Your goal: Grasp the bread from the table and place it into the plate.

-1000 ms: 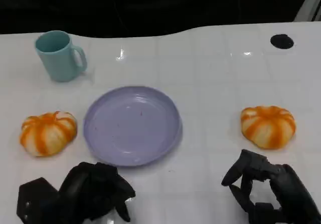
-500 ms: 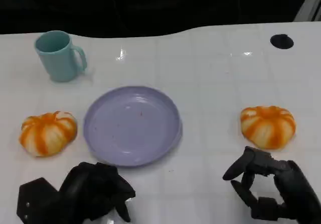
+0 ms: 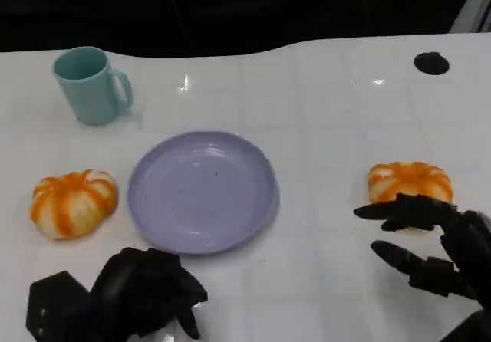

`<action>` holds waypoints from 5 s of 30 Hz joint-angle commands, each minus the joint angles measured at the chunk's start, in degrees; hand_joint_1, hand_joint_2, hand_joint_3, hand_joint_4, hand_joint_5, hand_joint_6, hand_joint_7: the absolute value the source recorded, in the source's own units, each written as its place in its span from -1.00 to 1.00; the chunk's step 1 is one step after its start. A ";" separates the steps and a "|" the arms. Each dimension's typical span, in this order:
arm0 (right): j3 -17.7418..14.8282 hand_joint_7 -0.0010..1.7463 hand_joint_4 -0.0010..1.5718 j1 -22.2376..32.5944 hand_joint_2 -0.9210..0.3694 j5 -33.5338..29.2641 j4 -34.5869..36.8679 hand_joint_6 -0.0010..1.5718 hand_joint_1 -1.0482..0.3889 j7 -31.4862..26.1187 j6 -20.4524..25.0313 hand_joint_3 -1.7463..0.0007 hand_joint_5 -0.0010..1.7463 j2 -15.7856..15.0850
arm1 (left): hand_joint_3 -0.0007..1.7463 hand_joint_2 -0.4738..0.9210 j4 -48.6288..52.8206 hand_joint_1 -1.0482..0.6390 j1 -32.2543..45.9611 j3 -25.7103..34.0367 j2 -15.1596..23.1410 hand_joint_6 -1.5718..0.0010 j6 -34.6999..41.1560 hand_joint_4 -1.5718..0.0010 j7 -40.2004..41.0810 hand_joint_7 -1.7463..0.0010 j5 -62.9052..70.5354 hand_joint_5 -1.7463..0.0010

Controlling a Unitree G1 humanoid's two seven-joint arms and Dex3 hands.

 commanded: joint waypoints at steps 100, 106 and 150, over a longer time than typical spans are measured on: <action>21.05 0.96 0.28 -27.45 0.00 -14.61 19.02 -0.03 0.23 -27.01 14.96 -0.66 1.00 -4.34 | -0.99 0.84 -1.53 -1.00 1.61 -0.50 0.25 -1.00 -0.31 -0.85 1.24 0.44 0.60 -0.14; 21.73 0.90 0.28 -28.58 0.05 -13.87 18.17 0.02 0.23 -24.24 13.97 -0.68 1.00 -0.66 | -1.00 0.83 -1.78 -1.00 1.75 -0.63 0.14 -1.00 -0.13 -0.86 1.37 0.44 0.66 -0.14; 28.31 -0.61 -0.45 -45.44 -0.49 -11.00 46.03 -0.20 0.16 -18.98 13.50 0.30 0.15 19.50 | -0.99 0.83 -2.82 -1.00 2.29 -1.13 -0.81 -1.00 0.10 -0.87 2.16 0.43 1.49 -0.12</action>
